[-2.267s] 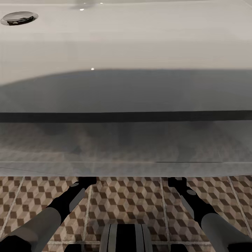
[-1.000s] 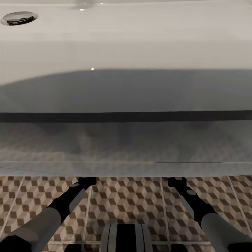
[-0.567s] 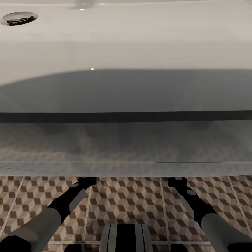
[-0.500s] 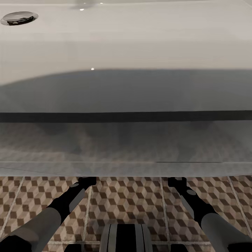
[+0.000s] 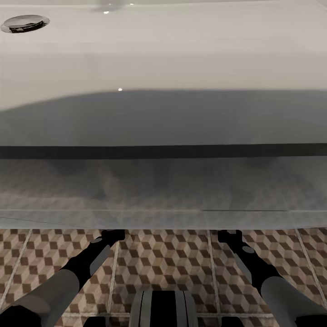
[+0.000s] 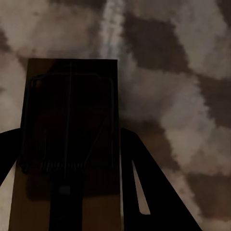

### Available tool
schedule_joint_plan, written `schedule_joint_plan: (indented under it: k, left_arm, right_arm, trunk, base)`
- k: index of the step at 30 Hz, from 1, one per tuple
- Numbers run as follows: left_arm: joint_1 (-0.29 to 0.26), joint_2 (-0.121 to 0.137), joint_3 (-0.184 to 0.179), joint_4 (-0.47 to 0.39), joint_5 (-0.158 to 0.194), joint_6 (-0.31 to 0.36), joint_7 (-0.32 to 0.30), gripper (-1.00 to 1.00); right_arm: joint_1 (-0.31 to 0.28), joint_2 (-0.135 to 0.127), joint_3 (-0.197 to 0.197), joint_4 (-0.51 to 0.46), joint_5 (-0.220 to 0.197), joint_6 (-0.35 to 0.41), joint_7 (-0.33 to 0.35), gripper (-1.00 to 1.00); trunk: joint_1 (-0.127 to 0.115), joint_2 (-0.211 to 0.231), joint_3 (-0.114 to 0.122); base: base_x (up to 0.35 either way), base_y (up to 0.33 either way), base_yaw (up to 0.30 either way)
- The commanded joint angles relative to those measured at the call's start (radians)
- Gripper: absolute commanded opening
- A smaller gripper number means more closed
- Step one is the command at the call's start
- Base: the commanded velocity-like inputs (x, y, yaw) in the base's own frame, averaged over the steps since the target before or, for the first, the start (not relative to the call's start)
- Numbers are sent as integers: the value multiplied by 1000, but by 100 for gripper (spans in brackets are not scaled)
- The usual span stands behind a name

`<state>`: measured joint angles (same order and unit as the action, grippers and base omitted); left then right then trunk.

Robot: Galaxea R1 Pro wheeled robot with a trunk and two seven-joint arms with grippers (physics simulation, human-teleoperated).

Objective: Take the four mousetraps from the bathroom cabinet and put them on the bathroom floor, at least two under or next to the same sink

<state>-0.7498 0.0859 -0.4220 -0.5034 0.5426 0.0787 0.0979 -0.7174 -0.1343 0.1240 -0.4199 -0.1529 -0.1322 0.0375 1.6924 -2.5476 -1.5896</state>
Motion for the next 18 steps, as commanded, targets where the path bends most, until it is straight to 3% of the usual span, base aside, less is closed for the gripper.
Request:
schedule_joint_plan:
  k: [1,18]
  left_arm:
    - [0,1,-8,-3,5,4,11,-100]
    - [0,0,-7,-1,5,4,11,-100]
  right_arm:
    - [-1,-1,5,1,-12,-4,5,-100]
    - [-1,-1,5,1,-11,-4,5,-100]
  trunk:
    - [0,0,-1]
    - [0,0,-1]
  base:
    - [0,0,0]
    - [0,0,0]
